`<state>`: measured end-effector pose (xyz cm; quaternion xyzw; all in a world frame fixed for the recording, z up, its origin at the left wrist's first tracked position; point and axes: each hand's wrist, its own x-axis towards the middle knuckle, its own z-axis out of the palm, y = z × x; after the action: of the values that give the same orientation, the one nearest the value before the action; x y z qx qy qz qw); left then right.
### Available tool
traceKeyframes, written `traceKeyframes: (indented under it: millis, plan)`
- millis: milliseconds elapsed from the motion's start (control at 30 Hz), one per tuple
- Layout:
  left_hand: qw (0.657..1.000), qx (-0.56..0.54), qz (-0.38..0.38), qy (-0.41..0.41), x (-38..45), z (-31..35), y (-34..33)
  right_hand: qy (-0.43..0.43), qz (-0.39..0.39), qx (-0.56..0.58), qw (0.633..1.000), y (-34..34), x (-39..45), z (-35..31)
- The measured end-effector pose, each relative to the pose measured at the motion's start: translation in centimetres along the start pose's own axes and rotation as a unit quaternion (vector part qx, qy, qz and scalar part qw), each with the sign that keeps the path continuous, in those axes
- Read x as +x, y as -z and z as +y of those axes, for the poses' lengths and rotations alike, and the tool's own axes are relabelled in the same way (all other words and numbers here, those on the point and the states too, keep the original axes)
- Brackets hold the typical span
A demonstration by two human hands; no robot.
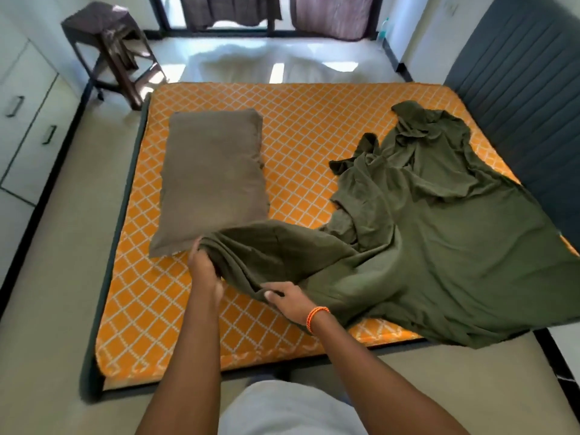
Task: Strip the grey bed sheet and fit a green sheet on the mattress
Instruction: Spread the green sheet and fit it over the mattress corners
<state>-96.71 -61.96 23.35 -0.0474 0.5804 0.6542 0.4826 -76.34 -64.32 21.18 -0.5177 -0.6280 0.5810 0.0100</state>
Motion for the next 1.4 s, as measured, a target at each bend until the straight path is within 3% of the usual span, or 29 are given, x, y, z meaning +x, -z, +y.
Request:
traceKeyframes:
  millis: [100, 200, 267, 333, 400, 533, 667, 867, 1133, 1400]
  plan:
    - [0.993, -0.073, 0.078, 0.04, -0.1, -0.3, 4.6, 0.051, -0.064, -0.024, 0.996, -6.2, 1.3, 0.2]
    - [0.985, -0.113, 0.131, -0.023, 0.4, 1.0, 7.9, 0.11, -0.131, -0.06, 0.983, -10.7, 0.7, -1.8]
    - [0.978, -0.084, 0.181, -0.058, 1.5, 1.9, 9.0, 0.144, -0.159, -0.095, 0.972, -12.0, 0.8, -2.3]
    - [0.975, 0.0, 0.217, -0.051, 3.0, 1.9, 9.3, 0.136, -0.135, -0.086, 0.978, -11.8, 1.4, -2.2]
    - [0.961, 0.101, 0.256, -0.026, 3.5, 1.4, 8.9, 0.081, -0.085, -0.003, 0.993, -10.6, 2.0, -1.9]
    - [0.917, 0.25, 0.31, 0.012, 2.5, -0.8, 6.8, 0.036, 0.019, 0.085, 0.996, -6.8, 2.6, -0.8]
    - [0.934, 0.244, 0.261, 0.008, 3.3, -3.0, 4.0, 0.003, 0.104, 0.155, 0.982, -3.5, 2.8, 0.1]
    - [0.959, 0.26, 0.104, 0.035, 2.9, -7.6, -2.1, -0.031, 0.166, 0.152, 0.974, 1.2, 2.9, 2.5]
    - [0.924, 0.377, -0.01, 0.058, 4.3, -14.9, -10.4, -0.07, 0.247, 0.178, 0.95, 10.0, 4.4, 7.8]
    - [0.886, 0.449, -0.091, 0.073, 11.1, -23.0, -20.3, -0.122, 0.244, 0.187, 0.944, 20.0, 12.2, 15.1]
